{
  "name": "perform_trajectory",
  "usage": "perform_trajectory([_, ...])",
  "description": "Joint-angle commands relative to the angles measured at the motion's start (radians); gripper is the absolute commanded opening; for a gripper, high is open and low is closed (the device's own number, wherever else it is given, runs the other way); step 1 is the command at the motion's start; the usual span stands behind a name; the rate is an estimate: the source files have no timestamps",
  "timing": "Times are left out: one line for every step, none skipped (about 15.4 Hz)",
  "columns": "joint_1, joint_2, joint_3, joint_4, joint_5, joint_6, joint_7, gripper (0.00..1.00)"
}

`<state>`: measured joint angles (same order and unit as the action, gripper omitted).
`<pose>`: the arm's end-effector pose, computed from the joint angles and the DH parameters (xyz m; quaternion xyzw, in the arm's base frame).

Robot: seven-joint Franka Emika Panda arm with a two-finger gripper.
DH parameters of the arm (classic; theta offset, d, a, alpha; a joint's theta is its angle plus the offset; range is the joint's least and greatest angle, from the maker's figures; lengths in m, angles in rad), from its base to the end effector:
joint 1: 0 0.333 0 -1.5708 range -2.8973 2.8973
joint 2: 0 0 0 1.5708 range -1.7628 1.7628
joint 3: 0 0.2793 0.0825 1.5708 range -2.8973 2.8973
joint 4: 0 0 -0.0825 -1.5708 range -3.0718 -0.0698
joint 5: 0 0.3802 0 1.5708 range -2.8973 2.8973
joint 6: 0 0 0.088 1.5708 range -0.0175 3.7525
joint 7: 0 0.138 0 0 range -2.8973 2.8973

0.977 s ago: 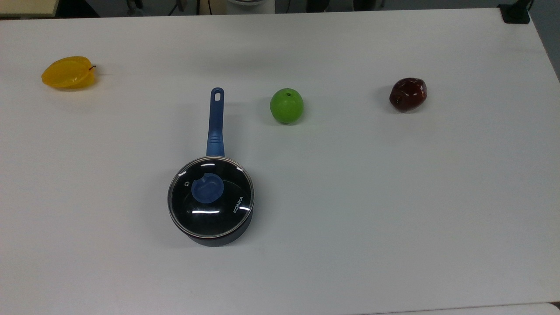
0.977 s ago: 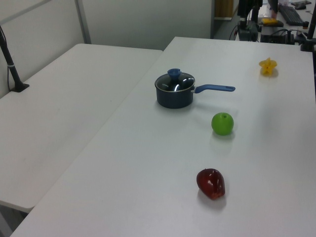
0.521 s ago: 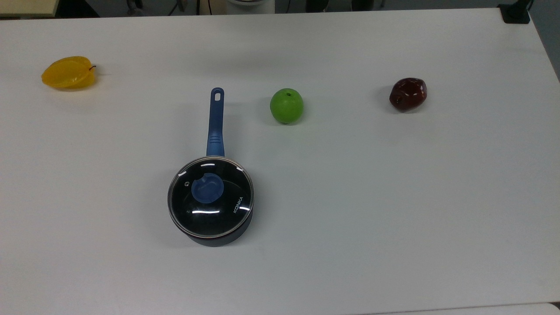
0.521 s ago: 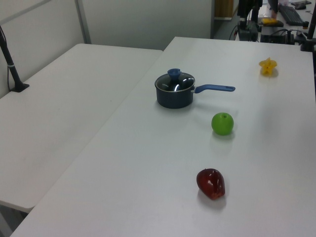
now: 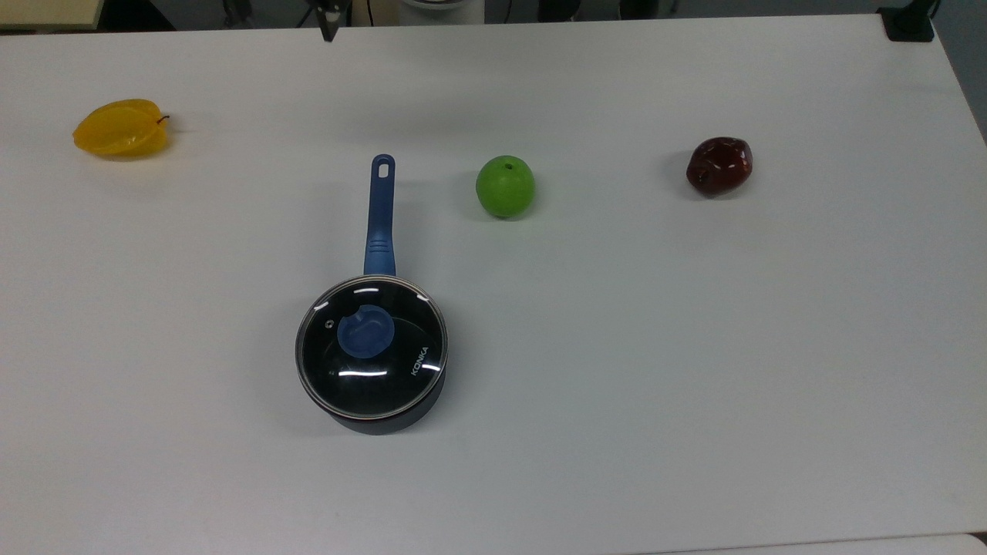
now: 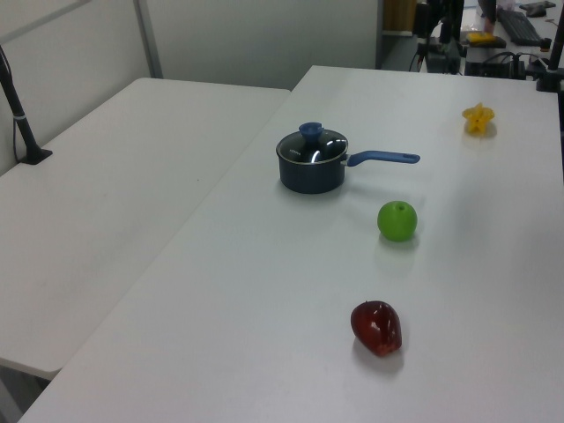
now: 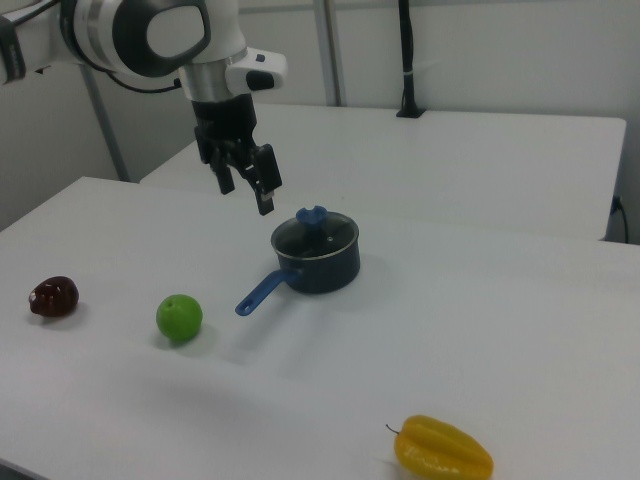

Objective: Open lid
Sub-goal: 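Move the open gripper down over the blue knob of the glass lid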

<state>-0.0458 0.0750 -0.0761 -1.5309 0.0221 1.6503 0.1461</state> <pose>0.5763 -0.0664 0.5406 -0.9907 0.1340 -0.0222 0.0085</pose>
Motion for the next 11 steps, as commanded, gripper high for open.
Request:
perform_trajectory([0.04,0.046,-0.001,-0.008,0.004,0.15,0.232,1.0])
perform_trajectory([0.047,0.064,-0.001,0.003,0.004,0.193,0.295,1.0])
perform_trajectory([0.052,0.08,-0.001,0.005,0.004,0.221,0.353,1.0])
perform_trajectory([0.057,0.101,-0.001,0.011,0.004,0.251,0.407,1.0])
perform_trajectory([0.066,0.126,-0.001,0.012,0.001,0.296,0.473,1.0])
perform_trajectory([0.075,0.156,-0.001,0.027,-0.005,0.354,0.554,1.0])
perform_trajectory([0.08,0.195,-0.002,0.049,-0.013,0.414,0.638,1.0])
perform_trajectory([0.081,0.228,-0.004,0.064,-0.027,0.448,0.697,1.0])
perform_trajectory([0.09,0.259,-0.002,0.084,-0.06,0.46,0.733,1.0])
perform_trajectory([0.11,0.284,-0.004,0.107,-0.092,0.463,0.778,1.0])
perform_trajectory([0.118,0.305,-0.008,0.124,-0.117,0.465,0.834,1.0])
